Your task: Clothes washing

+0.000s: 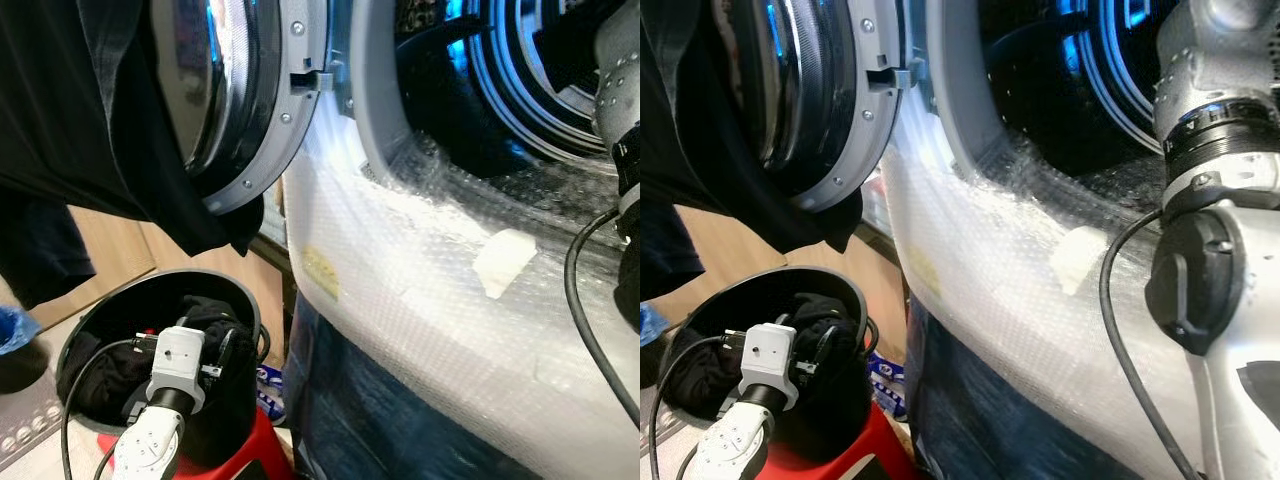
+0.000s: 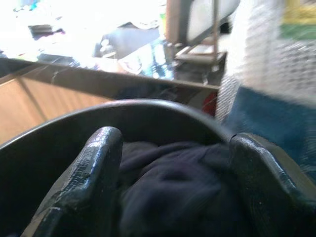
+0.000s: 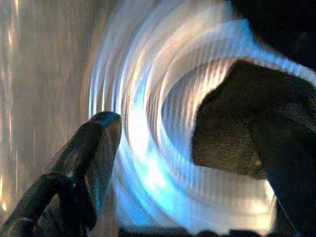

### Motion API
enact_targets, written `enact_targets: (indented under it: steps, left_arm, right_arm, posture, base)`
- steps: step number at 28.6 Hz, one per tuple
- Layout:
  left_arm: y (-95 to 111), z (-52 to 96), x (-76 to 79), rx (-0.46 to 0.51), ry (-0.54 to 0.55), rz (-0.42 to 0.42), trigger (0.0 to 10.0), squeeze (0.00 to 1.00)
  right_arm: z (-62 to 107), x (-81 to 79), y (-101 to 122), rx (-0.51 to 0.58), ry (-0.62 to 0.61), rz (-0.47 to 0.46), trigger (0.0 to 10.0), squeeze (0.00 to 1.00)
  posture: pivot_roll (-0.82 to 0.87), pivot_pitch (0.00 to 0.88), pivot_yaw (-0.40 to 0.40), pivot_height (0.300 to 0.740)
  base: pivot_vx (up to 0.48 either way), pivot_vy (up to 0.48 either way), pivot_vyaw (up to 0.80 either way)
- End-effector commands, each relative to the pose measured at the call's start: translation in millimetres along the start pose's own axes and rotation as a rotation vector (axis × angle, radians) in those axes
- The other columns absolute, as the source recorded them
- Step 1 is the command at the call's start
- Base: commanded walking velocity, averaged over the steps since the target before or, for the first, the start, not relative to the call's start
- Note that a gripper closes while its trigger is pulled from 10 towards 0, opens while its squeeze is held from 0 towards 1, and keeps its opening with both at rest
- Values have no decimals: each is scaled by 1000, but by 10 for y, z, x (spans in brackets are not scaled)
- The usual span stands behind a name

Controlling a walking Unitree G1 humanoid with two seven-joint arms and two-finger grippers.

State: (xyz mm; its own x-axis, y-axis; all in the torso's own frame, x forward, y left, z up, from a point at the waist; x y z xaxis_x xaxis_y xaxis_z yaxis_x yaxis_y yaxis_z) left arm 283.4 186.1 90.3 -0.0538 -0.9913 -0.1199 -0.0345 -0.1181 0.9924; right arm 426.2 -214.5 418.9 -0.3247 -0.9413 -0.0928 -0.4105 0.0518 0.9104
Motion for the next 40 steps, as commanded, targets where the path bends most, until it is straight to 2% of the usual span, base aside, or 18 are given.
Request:
enact_targets:
  steps: [1,3,5,6,9,11,16,17,18,19,22,23,25,26,27,29,38,40]
  left_arm:
    - [3,-14,27,-5,-11,4,10000,0]
    - [17,-29,25,-2,-9,6,10000,0]
    - [16,-46,17,-2,-7,7,10000,0]
    - [16,-46,17,-2,-7,7,10000,0]
    - [41,-68,8,9,-1,12,10000,0]
    - [49,-82,6,12,2,15,10000,0]
    - [42,-88,17,10,2,18,10000,0]
    - [14,-78,49,-2,-14,17,10000,0]
    - [14,-78,49,-2,-14,17,10000,0]
    - [8,-77,58,-5,-18,18,10000,0]
    - [8,-79,58,-5,-20,15,10000,0]
    - [22,-86,42,-1,-17,13,10000,0]
    - [22,-86,42,-1,-17,13,10000,0]
    - [38,-93,24,5,-13,11,10000,0]
    - [38,-93,24,5,-13,11,10000,0]
    - [50,-93,6,9,-10,8,10000,0]
    - [21,-75,23,0,-15,10,10000,0]
    - [19,-66,13,-1,-8,11,10000,0]
  right_arm:
    - [75,-37,-421,-174,33,10,10000,0]
    - [109,-28,-545,-202,26,28,10000,0]
    - [15,59,-179,-69,-18,-30,10000,0]
    - [15,59,-179,-69,-18,-30,10000,0]
    - [-54,272,791,279,-93,-83,10000,0]
    - [-44,301,910,326,-91,-108,10000,0]
    - [-54,278,692,260,-83,-87,10000,0]
    - [-44,107,131,29,17,61,10000,0]
    - [-44,107,131,29,17,61,10000,0]
    - [-17,39,-61,-54,70,114,10000,0]
    - [-28,61,41,-1,46,96,10000,0]
    - [-49,141,329,128,-12,27,10000,0]
    - [-49,141,329,128,-12,27,10000,0]
    - [-42,214,618,258,-54,-40,10000,0]
    - [-42,214,618,258,-54,-40,10000,0]
    - [-4,215,844,376,-43,-114,10000,0]
    - [19,96,690,358,28,-106,10000,0]
    - [-6,128,599,280,19,-133,10000,0]
  posture:
    - [231,0,-12,740]
    - [232,0,-14,740]
    - [222,0,-7,740]
    - [222,0,-7,740]
    - [219,0,-12,740]
    - [219,0,-13,740]
    - [213,0,-10,740]
    - [209,0,0,740]
    - [209,0,0,740]
    - [209,0,0,740]
    - [217,0,1,740]
    - [224,0,3,740]
    - [224,0,3,740]
    - [223,0,5,740]
    - [223,0,5,740]
    - [215,0,7,740]
    - [209,0,5,740]
    - [209,0,2,740]
  base:
    - [0,0,0]
    - [0,0,0]
    - [0,0,0]
    - [0,0,0]
    - [0,0,0]
    - [0,0,0]
    - [0,0,0]
    - [0,0,0]
    - [0,0,0]
    - [0,0,0]
    - [0,0,0]
    - [0,0,0]
    - [0,0,0]
    - [0,0,0]
    - [0,0,0]
    - [0,0,0]
    - [0,0,0]
    - [0,0,0]
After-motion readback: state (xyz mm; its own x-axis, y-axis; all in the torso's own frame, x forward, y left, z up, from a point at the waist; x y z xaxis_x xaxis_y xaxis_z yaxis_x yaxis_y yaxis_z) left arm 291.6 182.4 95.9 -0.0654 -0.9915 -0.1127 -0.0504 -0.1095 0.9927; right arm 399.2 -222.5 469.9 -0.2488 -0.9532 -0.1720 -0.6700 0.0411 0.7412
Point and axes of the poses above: a point about 5 cm out from each wrist's last joint towards the gripper, its own z axis pointing back from the gripper into the wrist, its own y axis along the axis of the wrist's last joint, x = y × z, the point moved 2 cm from there along -z, pointing out of the wrist towards the gripper, and after that the axes turned 3 degrees about z, right-handed, at the moved point
